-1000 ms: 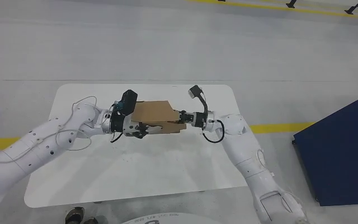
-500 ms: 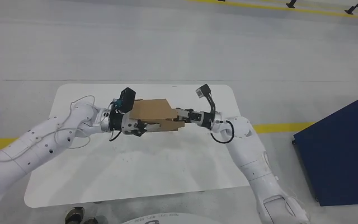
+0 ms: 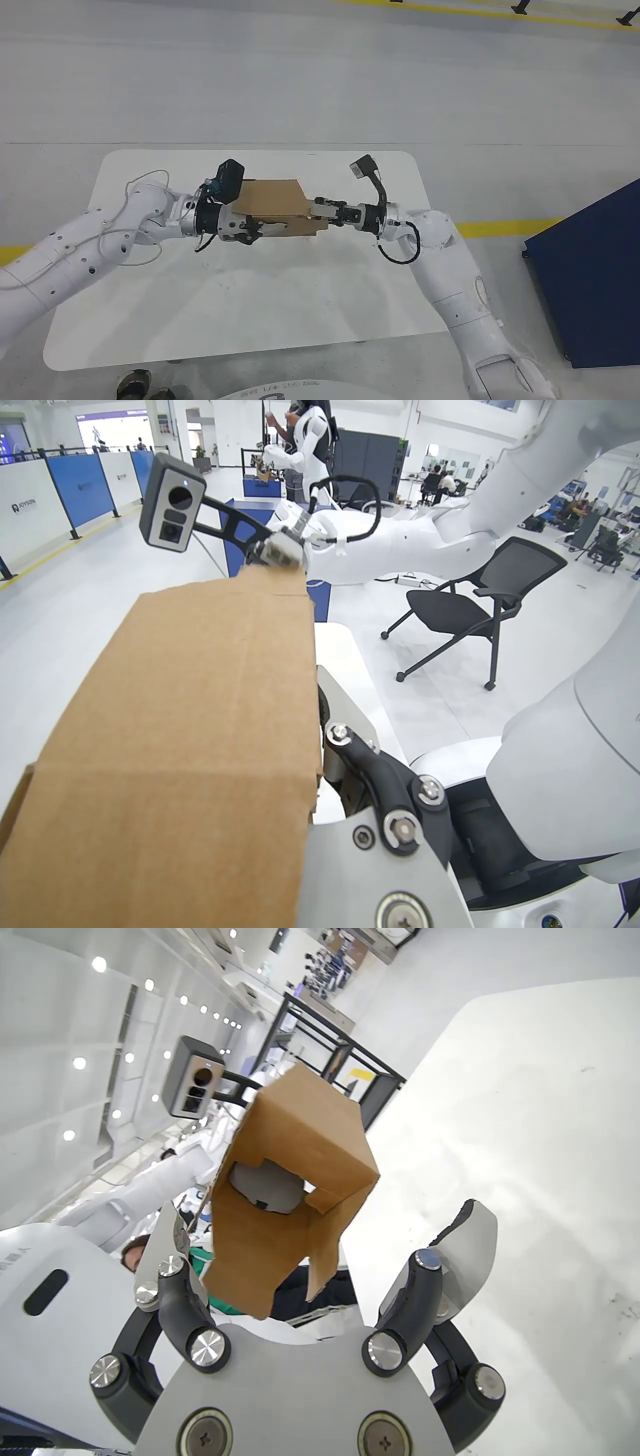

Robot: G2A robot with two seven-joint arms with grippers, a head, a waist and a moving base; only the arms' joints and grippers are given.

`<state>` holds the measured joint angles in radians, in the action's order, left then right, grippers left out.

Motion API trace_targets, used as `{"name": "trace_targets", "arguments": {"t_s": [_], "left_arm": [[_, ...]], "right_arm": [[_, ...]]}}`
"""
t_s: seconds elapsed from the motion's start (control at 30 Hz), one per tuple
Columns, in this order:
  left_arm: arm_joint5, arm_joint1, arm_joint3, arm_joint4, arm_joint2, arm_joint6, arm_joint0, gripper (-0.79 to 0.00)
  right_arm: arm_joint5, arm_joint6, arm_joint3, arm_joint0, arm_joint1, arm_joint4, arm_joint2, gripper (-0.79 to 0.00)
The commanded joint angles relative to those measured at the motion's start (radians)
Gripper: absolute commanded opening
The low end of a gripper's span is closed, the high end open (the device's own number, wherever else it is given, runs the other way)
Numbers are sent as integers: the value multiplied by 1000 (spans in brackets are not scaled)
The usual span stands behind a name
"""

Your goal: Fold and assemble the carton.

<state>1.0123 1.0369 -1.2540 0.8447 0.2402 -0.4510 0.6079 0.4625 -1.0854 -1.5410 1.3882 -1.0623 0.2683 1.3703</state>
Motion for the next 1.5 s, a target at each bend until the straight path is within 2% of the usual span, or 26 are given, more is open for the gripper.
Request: {"name": "trace_targets", "arguments": {"t_s": [0.0, 0.17, 0.67, 0.83, 1.1, 1.47], "left_arm": [[0, -1, -1, 4, 3, -1, 2, -785], [0, -3, -6, 10, 9, -2, 6, -785], [0, 5, -26, 16, 6, 7, 13, -785], [0, 0, -13, 10, 19, -20, 15, -785], [0, -16, -4, 0, 53, -85, 23, -785], [0, -8, -11, -10, 111, -84, 42, -785]], "right_arm": [[-8, 12, -11, -1, 1, -61, -12, 0], [-39, 48, -35, 1, 3, -146, -30, 0], [-130, 110, -67, -35, 1, -241, -105, 0], [-51, 86, -24, -17, 8, -87, -49, 0], [43, 46, 55, 21, 21, 71, 33, 0], [47, 69, 110, 17, 23, 61, 25, 0]]}}
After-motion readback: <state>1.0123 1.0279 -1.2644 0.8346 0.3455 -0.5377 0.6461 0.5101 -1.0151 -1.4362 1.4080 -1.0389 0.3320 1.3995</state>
